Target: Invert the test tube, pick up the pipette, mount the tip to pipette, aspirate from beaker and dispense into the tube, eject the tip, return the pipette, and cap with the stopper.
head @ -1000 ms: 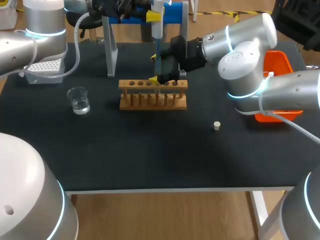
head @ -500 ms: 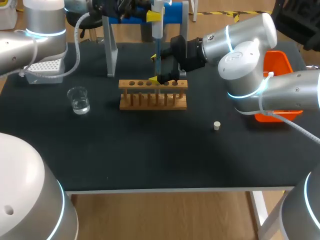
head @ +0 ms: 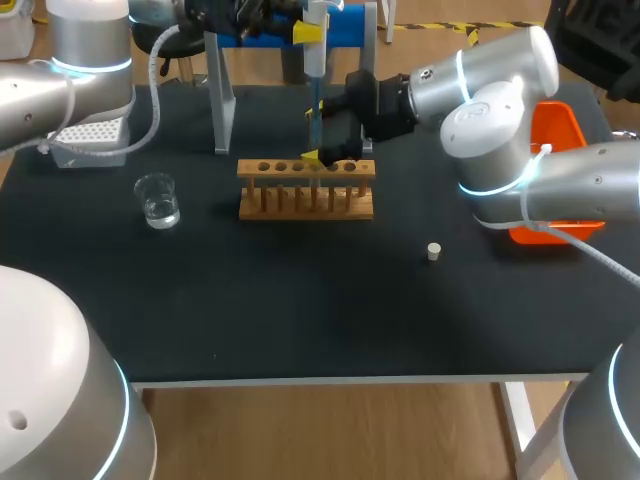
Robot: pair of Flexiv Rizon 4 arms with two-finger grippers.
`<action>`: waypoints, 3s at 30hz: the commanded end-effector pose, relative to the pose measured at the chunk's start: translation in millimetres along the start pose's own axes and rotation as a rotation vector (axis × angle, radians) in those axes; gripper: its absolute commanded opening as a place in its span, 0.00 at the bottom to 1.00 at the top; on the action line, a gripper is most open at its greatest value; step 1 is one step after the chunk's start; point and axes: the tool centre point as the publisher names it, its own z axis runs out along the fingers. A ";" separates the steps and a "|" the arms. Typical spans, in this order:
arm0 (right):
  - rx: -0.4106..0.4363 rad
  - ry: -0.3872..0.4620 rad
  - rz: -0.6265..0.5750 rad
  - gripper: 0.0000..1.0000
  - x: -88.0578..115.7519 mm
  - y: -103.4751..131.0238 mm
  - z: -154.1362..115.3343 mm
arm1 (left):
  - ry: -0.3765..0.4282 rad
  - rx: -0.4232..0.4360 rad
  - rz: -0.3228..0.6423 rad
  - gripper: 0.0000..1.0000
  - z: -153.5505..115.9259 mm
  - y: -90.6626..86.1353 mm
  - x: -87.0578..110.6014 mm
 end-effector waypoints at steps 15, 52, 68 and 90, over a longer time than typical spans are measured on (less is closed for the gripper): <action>-0.049 -0.044 0.056 1.00 -23.8 -19.8 -47.8 | -0.004 0.000 0.001 0.00 0.7 -0.5 0.5; -0.325 -0.209 0.128 1.00 -37.2 116.9 -228.6 | -0.004 0.000 0.001 0.00 0.7 -0.5 0.5; -0.447 -0.042 0.084 0.40 -27.0 182.2 -239.5 | -0.004 0.000 0.001 0.00 0.7 -0.5 0.5; -0.495 0.090 0.070 0.00 -25.1 239.3 -205.8 | -0.004 0.000 0.001 0.00 0.7 -0.5 0.5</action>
